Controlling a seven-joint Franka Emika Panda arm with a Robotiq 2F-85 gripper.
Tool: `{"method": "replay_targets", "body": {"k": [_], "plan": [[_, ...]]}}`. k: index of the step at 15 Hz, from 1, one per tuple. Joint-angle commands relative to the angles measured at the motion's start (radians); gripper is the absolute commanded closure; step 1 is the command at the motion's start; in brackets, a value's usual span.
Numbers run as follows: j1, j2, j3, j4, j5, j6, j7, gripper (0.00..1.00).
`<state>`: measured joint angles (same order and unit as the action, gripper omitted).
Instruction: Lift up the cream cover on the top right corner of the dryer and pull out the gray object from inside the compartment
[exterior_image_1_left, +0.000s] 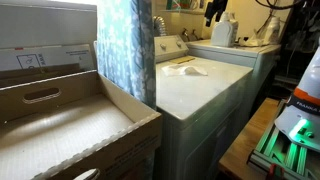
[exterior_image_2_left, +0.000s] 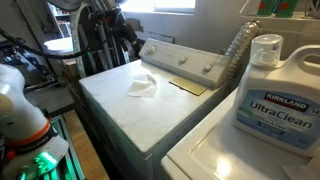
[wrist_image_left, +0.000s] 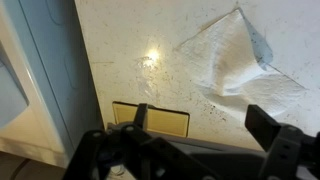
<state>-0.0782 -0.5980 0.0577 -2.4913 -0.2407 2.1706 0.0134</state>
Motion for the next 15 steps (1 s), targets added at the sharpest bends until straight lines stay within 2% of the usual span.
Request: {"method": "replay_targets", "body": {"k": [1,9,11,15], "plan": [[0.011,0.002,-0.009,0.002,-0.007,-0.003,0.005,0.0],[0.001,0.017,-0.014,0.012,-0.004,-0.008,0.018,0.0],[-0.038,0.087,-0.037,0.059,0.02,-0.042,0.086,0.0],[-0.09,0.302,-0.106,0.16,0.041,0.012,0.155,0.0]]}}
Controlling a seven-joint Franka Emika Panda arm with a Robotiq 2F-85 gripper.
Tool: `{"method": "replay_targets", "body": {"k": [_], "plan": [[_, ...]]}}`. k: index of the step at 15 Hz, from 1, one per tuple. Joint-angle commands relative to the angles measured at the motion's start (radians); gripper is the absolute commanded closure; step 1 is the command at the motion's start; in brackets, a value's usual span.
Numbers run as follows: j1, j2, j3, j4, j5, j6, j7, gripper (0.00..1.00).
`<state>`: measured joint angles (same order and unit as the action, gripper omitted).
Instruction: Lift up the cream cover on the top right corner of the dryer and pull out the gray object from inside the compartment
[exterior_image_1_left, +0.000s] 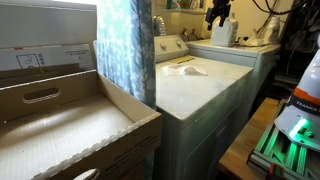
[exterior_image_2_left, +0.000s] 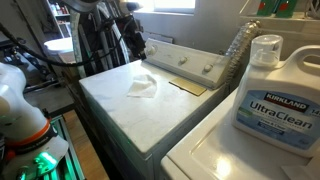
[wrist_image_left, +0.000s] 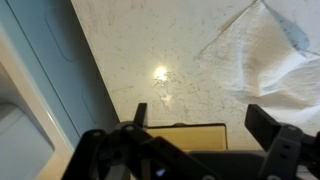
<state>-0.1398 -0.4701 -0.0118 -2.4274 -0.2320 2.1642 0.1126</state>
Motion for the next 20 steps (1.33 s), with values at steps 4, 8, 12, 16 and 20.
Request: {"method": "replay_targets", "body": {"k": [4,8,12,16,20], "plan": [[-0.015,0.415,-0.08,0.24,0.175,0.024,0.106,0.0],[-0.007,0.587,-0.084,0.368,0.41,0.083,0.088,0.0],[0.001,0.615,-0.08,0.382,0.459,0.157,0.087,0.0],[0.002,0.658,-0.078,0.418,0.492,0.187,0.086,0.0],[-0.016,0.718,-0.08,0.442,0.608,0.185,0.17,0.0]]}}
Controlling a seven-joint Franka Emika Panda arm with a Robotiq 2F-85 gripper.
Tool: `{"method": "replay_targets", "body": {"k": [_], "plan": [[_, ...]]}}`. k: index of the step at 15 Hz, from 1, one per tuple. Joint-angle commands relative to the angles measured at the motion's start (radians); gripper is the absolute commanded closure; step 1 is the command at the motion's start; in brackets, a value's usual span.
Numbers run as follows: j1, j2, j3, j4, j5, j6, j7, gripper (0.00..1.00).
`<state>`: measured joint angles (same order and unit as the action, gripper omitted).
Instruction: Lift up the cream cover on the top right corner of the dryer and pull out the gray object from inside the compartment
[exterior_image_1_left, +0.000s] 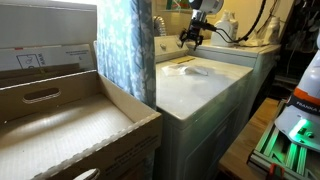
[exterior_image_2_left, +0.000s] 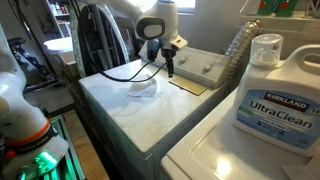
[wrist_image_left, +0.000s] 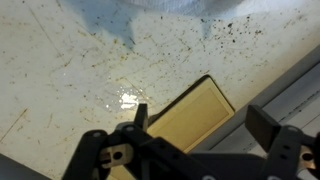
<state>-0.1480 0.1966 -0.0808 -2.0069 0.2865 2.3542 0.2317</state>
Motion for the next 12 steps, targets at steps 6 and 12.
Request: {"method": "replay_targets", "body": {"k": [6,12], "plan": [[-0.016,0.121,-0.023,0.012,0.245,0.128,0.185,0.0],[-0.03,0.179,0.015,0.01,0.474,0.368,0.121,0.0]]}}
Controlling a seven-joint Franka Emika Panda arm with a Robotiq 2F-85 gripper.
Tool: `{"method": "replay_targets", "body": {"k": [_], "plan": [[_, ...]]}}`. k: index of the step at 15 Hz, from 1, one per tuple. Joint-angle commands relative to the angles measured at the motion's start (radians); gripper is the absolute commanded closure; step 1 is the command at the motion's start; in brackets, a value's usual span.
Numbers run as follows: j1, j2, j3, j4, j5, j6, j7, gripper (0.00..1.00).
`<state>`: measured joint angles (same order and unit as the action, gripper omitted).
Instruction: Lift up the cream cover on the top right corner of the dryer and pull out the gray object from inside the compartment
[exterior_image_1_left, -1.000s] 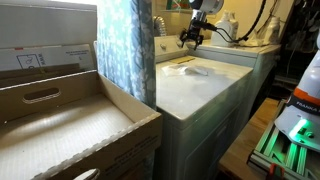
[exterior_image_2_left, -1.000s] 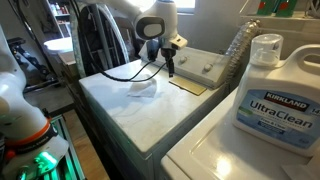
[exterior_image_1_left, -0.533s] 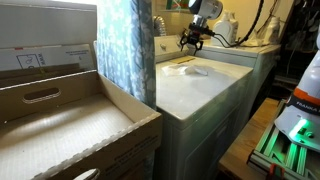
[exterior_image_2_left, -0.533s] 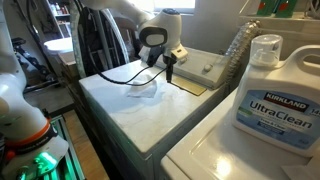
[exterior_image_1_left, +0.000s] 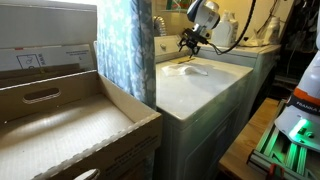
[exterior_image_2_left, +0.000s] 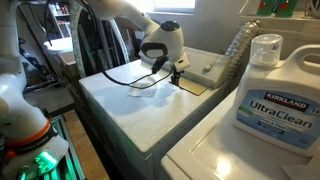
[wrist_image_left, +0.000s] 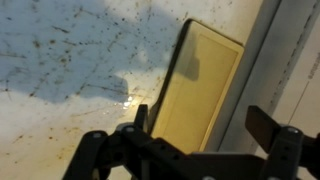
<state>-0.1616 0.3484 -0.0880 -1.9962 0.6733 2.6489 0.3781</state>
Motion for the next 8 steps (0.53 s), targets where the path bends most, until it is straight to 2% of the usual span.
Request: {"method": "replay_targets", "body": {"k": [1,5,8], "plan": [[-0.015,0.035,0.025,0.0,0.111,0.094,-0.027,0.0],[-0.007,0.066,0.02,0.009,0.154,0.145,-0.018,0.0],[-0.021,0.089,0.041,0.025,0.184,0.16,-0.046,0.0]]}}
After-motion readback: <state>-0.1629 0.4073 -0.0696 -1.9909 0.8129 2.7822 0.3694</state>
